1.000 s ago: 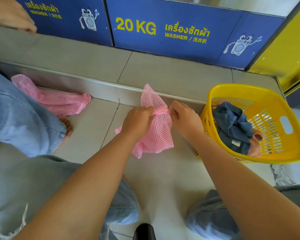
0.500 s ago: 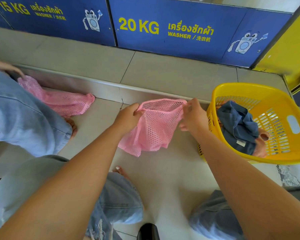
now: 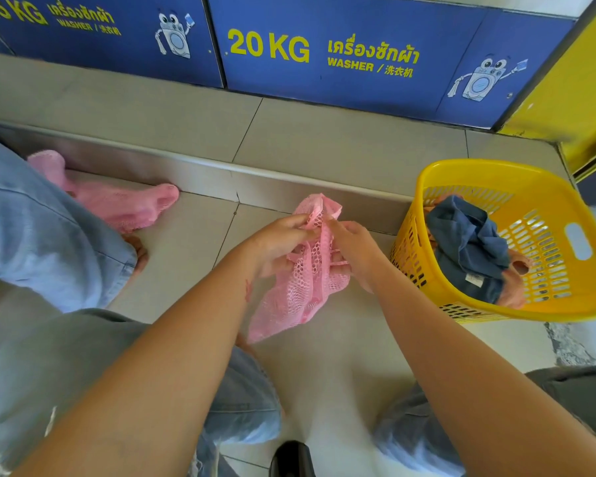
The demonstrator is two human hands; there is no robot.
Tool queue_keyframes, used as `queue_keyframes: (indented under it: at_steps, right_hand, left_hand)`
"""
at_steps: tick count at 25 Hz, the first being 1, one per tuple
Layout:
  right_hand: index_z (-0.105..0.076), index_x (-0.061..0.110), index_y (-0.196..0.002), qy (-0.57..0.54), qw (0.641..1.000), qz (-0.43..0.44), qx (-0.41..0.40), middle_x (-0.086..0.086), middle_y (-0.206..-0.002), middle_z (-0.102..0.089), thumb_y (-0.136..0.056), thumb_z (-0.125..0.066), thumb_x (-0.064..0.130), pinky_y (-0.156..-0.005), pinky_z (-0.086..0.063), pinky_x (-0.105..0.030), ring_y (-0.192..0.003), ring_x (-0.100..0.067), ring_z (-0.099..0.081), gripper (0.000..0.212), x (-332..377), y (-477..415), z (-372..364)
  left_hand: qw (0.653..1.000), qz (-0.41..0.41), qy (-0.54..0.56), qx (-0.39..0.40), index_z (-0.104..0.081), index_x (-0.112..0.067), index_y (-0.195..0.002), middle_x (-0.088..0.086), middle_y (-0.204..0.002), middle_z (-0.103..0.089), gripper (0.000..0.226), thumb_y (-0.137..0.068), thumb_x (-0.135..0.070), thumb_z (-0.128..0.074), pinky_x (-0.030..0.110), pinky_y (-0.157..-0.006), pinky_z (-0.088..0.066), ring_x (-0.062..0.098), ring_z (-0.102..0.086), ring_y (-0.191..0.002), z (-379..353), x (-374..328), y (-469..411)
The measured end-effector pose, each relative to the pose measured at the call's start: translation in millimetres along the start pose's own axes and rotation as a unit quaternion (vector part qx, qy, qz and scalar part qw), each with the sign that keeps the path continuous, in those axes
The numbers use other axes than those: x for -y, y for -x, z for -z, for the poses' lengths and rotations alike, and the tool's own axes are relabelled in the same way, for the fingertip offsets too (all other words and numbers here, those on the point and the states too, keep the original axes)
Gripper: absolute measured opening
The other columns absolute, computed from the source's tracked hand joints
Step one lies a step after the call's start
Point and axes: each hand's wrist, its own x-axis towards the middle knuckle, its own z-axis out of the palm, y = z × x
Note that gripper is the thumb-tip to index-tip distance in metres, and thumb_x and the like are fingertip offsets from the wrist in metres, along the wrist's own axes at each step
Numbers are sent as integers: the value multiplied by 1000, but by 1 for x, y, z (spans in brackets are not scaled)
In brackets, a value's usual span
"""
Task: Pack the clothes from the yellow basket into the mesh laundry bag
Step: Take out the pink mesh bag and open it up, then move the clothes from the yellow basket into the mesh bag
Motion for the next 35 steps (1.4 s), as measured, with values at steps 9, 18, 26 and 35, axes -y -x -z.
queue_keyframes:
  at_steps: [9,18,26,35]
  right_hand:
    - [-64,9,-88,228,967,68,-89,-10,-78,-63,-87,-50,10,-66,-52,-41,-71,-30,-59,14,-9,-11,13]
    - [-58,18,-120,414,870,161,-215,-11,-117,-58,-96,-43,12,-69,-40,-31,-98,-33,-61,29,-11,-7,35]
    - [-55,17,-123,559,758,170,-291,-9,-122,-61,-92,-48,8,-89,-42,-44,-117,-34,-50,33,1,11,51]
    - [-53,16,-128,522,766,203,-314,-10,-129,-55,-93,-51,26,-98,-35,-46,-120,-34,-45,37,-8,18,69]
  left_hand:
    - [953,132,-230,-146,-48,-6,-134,16,-127,-60,76,-82,-59,-63,40,-86,-52,32,-62,-98,15,12,-13]
    - [933,161,-303,-104,-61,3,-119,15,-101,-68,33,-93,-18,-63,35,-72,-53,27,-67,-83,33,15,-2]
    - [980,17,197,-12,-65,-11,-110,11,-92,-74,37,-83,-37,-66,39,-80,-52,25,-72,-81,48,-31,21]
    - [995,-36,-90,-33,-53,-26,-130,11,-107,-70,47,-90,-5,-64,53,-80,-57,32,-70,-91,-5,-53,20]
